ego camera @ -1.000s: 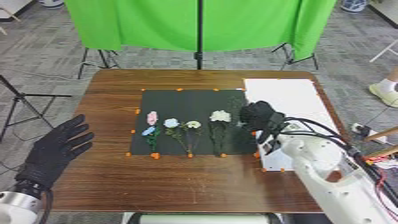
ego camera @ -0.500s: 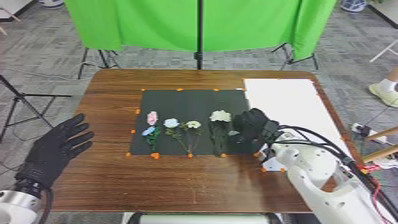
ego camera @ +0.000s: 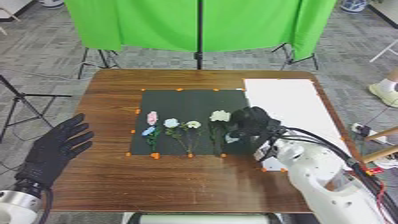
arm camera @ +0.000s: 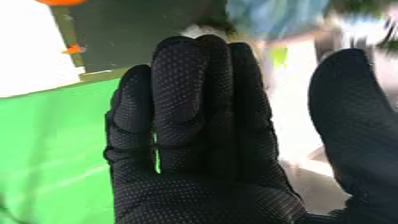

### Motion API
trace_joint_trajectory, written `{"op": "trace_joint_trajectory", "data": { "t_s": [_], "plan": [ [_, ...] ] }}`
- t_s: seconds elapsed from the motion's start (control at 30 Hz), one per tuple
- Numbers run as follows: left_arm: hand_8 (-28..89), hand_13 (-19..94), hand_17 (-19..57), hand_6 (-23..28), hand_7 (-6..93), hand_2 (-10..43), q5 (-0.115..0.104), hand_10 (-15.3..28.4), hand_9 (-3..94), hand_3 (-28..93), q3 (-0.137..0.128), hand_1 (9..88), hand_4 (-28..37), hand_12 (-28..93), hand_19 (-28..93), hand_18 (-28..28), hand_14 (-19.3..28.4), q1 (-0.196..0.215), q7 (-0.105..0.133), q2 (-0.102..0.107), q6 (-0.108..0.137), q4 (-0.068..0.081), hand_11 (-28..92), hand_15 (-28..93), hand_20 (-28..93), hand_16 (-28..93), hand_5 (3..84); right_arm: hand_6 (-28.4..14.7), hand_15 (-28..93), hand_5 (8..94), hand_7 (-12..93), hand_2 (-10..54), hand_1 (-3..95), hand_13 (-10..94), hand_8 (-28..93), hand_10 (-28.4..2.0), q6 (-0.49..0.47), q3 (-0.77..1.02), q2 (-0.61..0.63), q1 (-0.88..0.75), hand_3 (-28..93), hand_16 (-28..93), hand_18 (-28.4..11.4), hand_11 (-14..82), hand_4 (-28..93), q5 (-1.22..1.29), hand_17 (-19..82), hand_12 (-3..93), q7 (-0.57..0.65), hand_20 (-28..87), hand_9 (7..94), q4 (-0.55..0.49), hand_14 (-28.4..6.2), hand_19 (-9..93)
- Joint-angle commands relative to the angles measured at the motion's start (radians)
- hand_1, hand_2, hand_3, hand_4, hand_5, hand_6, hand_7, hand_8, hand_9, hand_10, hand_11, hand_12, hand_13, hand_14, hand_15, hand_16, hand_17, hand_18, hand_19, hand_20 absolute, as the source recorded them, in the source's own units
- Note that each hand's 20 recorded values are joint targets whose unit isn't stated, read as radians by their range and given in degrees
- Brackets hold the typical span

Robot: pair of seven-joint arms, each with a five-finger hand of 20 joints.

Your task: Arrange flowers

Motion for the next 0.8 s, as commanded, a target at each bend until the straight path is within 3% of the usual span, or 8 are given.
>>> {"op": "trace_joint_trajectory", "data": {
  "t_s": [0.03, 0.17, 0.27, 0.4, 0.5, 0.63, 0.73, 0.8],
  "plan": [
    [-13, 15, -9.9, 2.8, 23.2, -0.2, 0.000, 10.4, 21.4, 72, 0.000, 25.7, -28.0, 13, 47, 19.7, 13.1, 0.000, -0.009, -0.004, -0.009, 0.007, 29, 44, 9, -3, 28.7, -2.2, 62, 53.4, 32, -9.4, 22.2, 67, -22, -10.5, -0.041, 0.065, -0.008, -0.039, 86, 24, -19.2, 43.5, -28, -0.004, 28, 24.6, 0.004, 42, 60.1, -0.072, -5.8, 79],
    [-13, 15, -9.9, 2.8, 23.2, -0.2, 0.001, 10.4, 21.4, 72, -0.003, 25.8, -28.0, 13, 47, 19.6, 13.1, -0.006, 0.002, -0.003, -0.010, 0.004, 29, 44, 9, -3, 28.7, -3.8, 65, 49.3, 30, -8.3, 19.7, 57, -20, -10.9, -0.038, 0.161, -0.020, -0.088, 87, 20, -19.6, 43.5, -28, 0.175, 25, 22.9, 0.041, 42, 53.1, -0.126, -8.3, 77],
    [-13, 15, -9.9, 2.9, 23.2, -0.3, -0.003, 10.4, 21.3, 72, 0.002, 25.8, -28.1, 12, 47, 19.7, 13.1, -0.010, 0.010, -0.003, -0.013, -0.001, 29, 44, 9, -3, 28.7, -3.7, 60, 44.3, 29, -6.1, 20.9, 47, -20, -11.2, -0.037, 0.261, -0.050, -0.124, 88, 17, -19.4, 40.3, -28, 0.371, 20, 21.1, 0.045, 38, 45.9, -0.160, -8.4, 68],
    [-13, 15, -9.9, 2.8, 23.2, -0.4, -0.010, 10.2, 21.2, 72, 0.014, 25.8, -28.1, 12, 47, 19.7, 13.1, -0.016, 0.019, -0.016, -0.017, 0.003, 29, 44, 9, -4, 28.6, -3.5, 56, 44.5, 29, -1.8, 21.6, 43, -21, -11.7, -0.046, 0.389, -0.103, -0.190, 89, 14, -19.0, 38.4, -28, 0.669, 18, 19.7, 0.091, 34, 45.6, -0.209, -8.9, 64],
    [-13, 15, -9.8, 2.8, 23.2, -0.5, -0.049, 10.3, 21.1, 72, 0.021, 25.7, -28.1, 12, 47, 19.7, 12.9, -0.012, 0.029, -0.028, -0.022, 0.009, 29, 44, 9, -4, 28.7, -3.9, 53, 44.8, 25, -0.3, 19.3, 39, -19, -12.5, -0.049, 0.473, -0.147, -0.248, 89, 14, -19.3, 33.5, -28, 0.904, 17, 19.5, 0.107, 32, 44.6, -0.229, -10.3, 62],
    [-13, 14, -9.8, 3.0, 23.0, -0.8, -0.034, 10.4, 21.1, 72, 0.025, 25.5, -28.1, 13, 47, 19.7, 12.8, -0.013, 0.037, -0.047, -0.019, 0.006, 29, 44, 9, -3, 28.8, -6.9, 43, 40.3, 13, -1.1, 15.6, 34, -13, -13.5, -0.083, 0.561, -0.206, -0.328, 88, 14, -20.1, 22.0, -28, 1.134, 15, 18.4, 0.144, 28, 41.1, -0.239, -11.5, 58],
    [-13, 14, -10.8, 3.1, 22.8, -1.0, -0.023, 10.4, 20.7, 72, 0.035, 24.5, -28.2, 13, 45, 19.4, 12.5, 0.000, 0.053, -0.062, 0.038, -0.003, 28, 43, 9, -3, 28.7, -7.5, 33, 35.2, 9, -1.9, 13.5, 30, -11, -13.7, -0.052, 0.565, -0.236, -0.367, 86, 14, -20.5, 16.2, -28, 1.214, 12, 17.7, 0.148, 24, 36.9, -0.242, -12.3, 52],
    [-13, 13, -12.0, 3.2, 22.6, -1.5, -0.032, 10.5, 20.5, 71, 0.038, 23.7, -28.2, 13, 43, 19.2, 12.3, 0.009, 0.060, -0.063, 0.046, -0.004, 28, 41, 8, -3, 28.8, -7.1, 29, 33.9, 9, -2.4, 12.9, 27, -11, -13.3, -0.047, 0.558, -0.255, -0.371, 86, 16, -20.7, 13.7, -28, 1.216, 10, 17.4, 0.140, 23, 35.0, -0.242, -12.2, 48]
  ]
}}
